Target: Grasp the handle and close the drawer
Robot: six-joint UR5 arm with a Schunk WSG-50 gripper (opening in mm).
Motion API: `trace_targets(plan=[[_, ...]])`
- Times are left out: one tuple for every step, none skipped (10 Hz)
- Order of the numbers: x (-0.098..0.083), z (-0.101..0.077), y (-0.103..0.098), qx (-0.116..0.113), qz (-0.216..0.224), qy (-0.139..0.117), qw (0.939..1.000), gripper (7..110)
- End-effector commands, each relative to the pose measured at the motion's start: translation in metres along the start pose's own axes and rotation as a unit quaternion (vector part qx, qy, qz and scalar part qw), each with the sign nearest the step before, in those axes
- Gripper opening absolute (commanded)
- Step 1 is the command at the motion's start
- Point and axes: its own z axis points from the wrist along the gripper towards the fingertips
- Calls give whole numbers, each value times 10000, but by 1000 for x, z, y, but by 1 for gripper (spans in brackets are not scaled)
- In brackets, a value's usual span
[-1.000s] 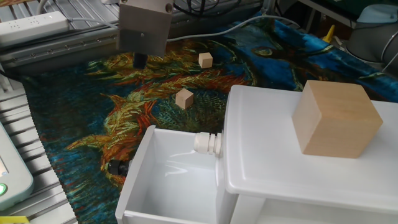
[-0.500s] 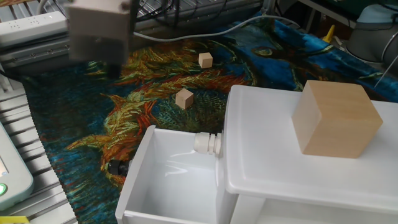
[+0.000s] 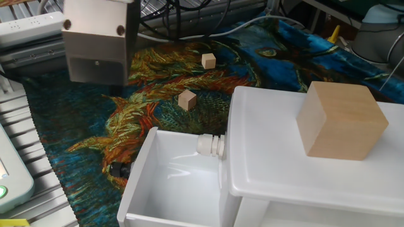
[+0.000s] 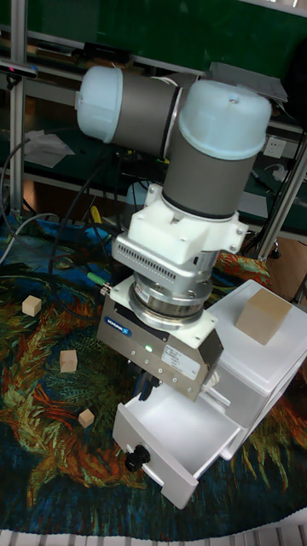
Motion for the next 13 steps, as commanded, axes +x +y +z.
trace_targets(plan=[[0, 9, -6, -146, 111, 22, 9998, 7], [-5, 12, 1, -163, 150, -3, 9998, 7], [-10, 16, 13, -265, 234, -17, 9994, 7], [-8, 20, 27, -414, 388, 52, 9984, 7], [-8, 21, 34, -432, 528, 70, 9976, 7], [-7, 21, 39, -442, 675, 111, 9967, 7], [-2, 23, 40, -485, 682, 220, 9962, 7], [-5, 27, 23, -289, 633, 178, 9974, 7], [-5, 28, 22, -315, 559, 194, 9978, 7], [-8, 29, 23, -345, 546, 178, 9978, 7], [-9, 35, 30, -519, 562, 171, 9969, 7], [-11, 44, 37, -695, 588, 148, 9957, 7], [-10, 49, 48, -886, 674, 198, 9936, 7]])
